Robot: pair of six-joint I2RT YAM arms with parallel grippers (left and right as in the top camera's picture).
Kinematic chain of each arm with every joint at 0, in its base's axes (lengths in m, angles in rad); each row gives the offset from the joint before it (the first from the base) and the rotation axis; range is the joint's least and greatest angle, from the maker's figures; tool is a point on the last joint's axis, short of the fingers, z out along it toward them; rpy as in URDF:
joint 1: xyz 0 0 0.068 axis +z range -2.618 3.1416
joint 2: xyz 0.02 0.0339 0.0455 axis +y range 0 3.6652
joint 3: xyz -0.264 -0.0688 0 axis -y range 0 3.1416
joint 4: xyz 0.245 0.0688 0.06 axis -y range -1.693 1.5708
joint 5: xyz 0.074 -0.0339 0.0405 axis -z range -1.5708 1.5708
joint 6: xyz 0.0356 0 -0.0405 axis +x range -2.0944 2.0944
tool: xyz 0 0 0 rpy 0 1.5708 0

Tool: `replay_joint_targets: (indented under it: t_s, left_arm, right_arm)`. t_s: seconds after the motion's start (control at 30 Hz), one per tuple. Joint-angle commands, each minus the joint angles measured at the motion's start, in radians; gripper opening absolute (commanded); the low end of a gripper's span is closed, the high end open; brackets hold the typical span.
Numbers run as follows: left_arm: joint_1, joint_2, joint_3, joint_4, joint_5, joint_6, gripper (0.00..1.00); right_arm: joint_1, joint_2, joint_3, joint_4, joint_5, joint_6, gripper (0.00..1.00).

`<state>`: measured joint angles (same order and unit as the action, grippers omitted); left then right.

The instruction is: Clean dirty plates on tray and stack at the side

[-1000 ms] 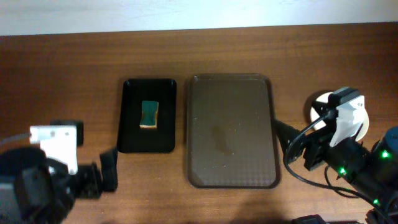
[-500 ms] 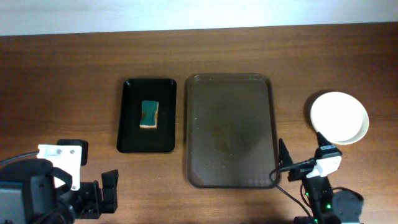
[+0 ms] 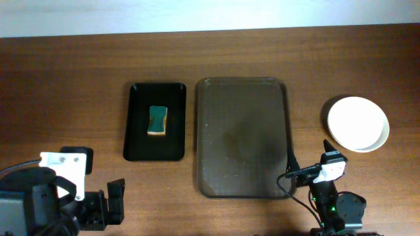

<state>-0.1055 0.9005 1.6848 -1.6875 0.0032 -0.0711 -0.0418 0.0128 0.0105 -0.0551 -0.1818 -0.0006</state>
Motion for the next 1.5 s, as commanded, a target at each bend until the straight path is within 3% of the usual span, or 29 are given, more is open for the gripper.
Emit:
replay_joint_targets:
  t_s: [0.0,0.27,0.33,0.4,0.57,0.7,0.73,0.8,0.93,1.07,1.23,1.33,1.47]
  left_arm:
    - [-0.003,0.0,0.003,0.0,0.008,-0.006,1.0]
    - [-0.003,0.0,0.003,0.0,0.008,-0.006,1.0]
    - [-0.003,0.0,0.002,0.0,-0.105,-0.002,1.0]
    - [-0.003,-0.001,-0.015,0.005,-0.116,-0.002,1.0]
    - [0.069,-0.069,-0.239,0.205,-0.192,0.024,1.0]
    - [0.097,-0.158,-0.411,0.217,-0.211,0.024,1.0]
    - [0.105,-0.186,-0.45,0.293,-0.21,0.024,1.0]
    - [0.113,-0.285,-0.603,0.635,-0.185,0.037,1.0]
    - [0.117,-0.441,-0.938,1.165,-0.068,0.114,1.0]
    - [0.117,-0.643,-1.304,1.594,-0.013,0.126,1.0]
    - [0.117,-0.895,-1.559,1.697,-0.023,0.127,1.0]
    - [0.117,-0.896,-1.641,1.743,-0.026,0.129,1.0]
    - [0.115,-0.896,-1.677,1.607,-0.033,0.129,1.0]
  right_arm:
    - [-0.005,-0.005,-0.005,-0.005,-0.005,0.0,0.98]
    - [-0.005,-0.005,-0.005,-0.005,-0.005,0.001,0.99]
    - [-0.005,-0.005,-0.005,-0.005,-0.005,0.001,0.98]
    - [-0.005,-0.005,-0.005,-0.005,-0.005,0.0,0.98]
    - [-0.005,-0.005,-0.005,-0.005,-0.005,0.001,0.98]
    - [-0.005,-0.005,-0.005,-0.005,-0.005,0.001,0.98]
    - [-0.005,-0.005,-0.005,-0.005,-0.005,0.0,0.98]
    - [-0.005,-0.005,-0.005,-0.005,-0.005,0.0,0.98]
    - [-0.005,-0.005,-0.005,-0.005,-0.005,0.001,0.98]
    - [-0.005,-0.005,-0.005,-0.005,-0.005,0.001,0.98]
    - [-0.005,-0.005,-0.005,-0.005,-0.005,0.001,0.98]
    - [-0.005,-0.005,-0.005,-0.005,-0.005,0.001,0.98]
    - [-0.005,-0.005,-0.005,-0.005,-0.005,0.001,0.99]
